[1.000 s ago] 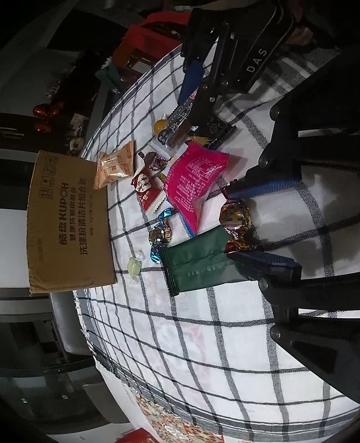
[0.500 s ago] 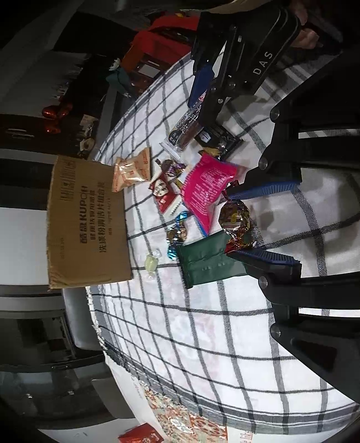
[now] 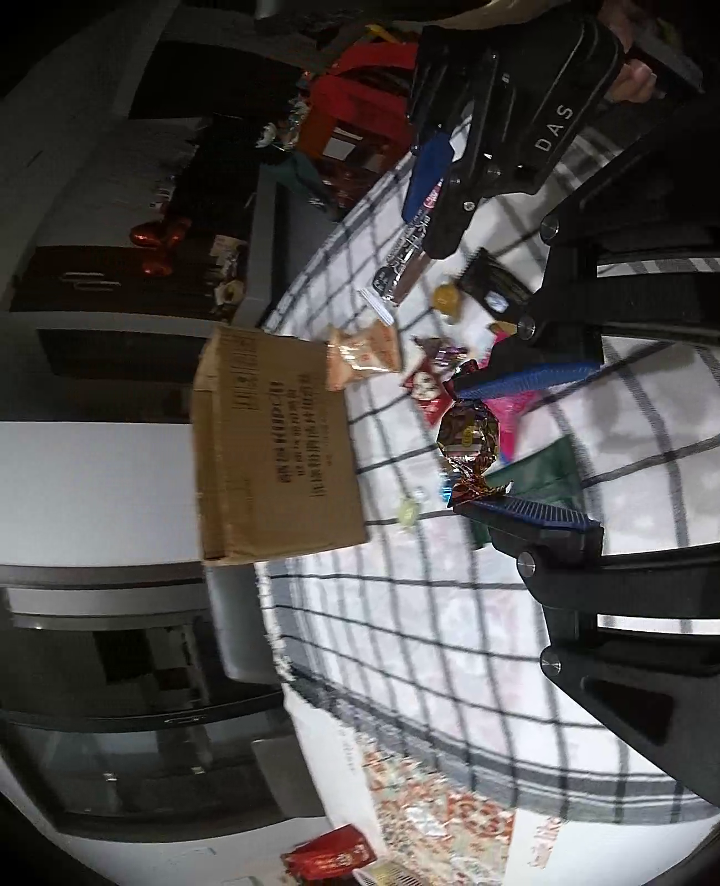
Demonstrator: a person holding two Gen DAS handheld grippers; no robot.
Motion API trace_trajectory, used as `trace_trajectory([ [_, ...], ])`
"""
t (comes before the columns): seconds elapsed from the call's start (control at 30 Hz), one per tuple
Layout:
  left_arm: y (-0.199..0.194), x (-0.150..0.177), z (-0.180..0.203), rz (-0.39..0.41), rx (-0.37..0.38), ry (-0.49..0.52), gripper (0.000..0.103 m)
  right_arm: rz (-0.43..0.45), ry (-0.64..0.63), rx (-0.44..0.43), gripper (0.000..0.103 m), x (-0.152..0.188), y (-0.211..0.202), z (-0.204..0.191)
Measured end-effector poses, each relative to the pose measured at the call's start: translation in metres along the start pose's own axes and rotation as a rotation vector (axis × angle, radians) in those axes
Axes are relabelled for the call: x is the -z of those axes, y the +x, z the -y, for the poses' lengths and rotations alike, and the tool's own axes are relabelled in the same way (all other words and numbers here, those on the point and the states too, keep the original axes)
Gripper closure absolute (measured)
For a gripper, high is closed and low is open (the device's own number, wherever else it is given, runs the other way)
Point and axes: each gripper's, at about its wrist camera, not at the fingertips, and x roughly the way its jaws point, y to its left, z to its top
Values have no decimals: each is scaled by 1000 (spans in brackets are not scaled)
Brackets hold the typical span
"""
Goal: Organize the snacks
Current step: 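Lift the chocolate with the left gripper while the right gripper carries the white bar toward the box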
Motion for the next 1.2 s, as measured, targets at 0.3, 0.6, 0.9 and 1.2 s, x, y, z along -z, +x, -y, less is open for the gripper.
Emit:
trace_trajectory([
  [0.3, -7, -29, -4, 59, 4, -11, 68, 93, 24, -19, 77, -26, -19, 3],
  [0.6, 1, -57, -13, 82, 2, -15, 68, 167, 27, -8, 77, -57, -18, 7],
  [0.9, 14, -101, -21, 128, -13, 33, 68, 205, 45, -17, 77, -95, 0, 16],
  [1.2, 34, -150, -29, 166, 1, 64, 68, 237, 32, -19, 77, -138, 15, 21],
])
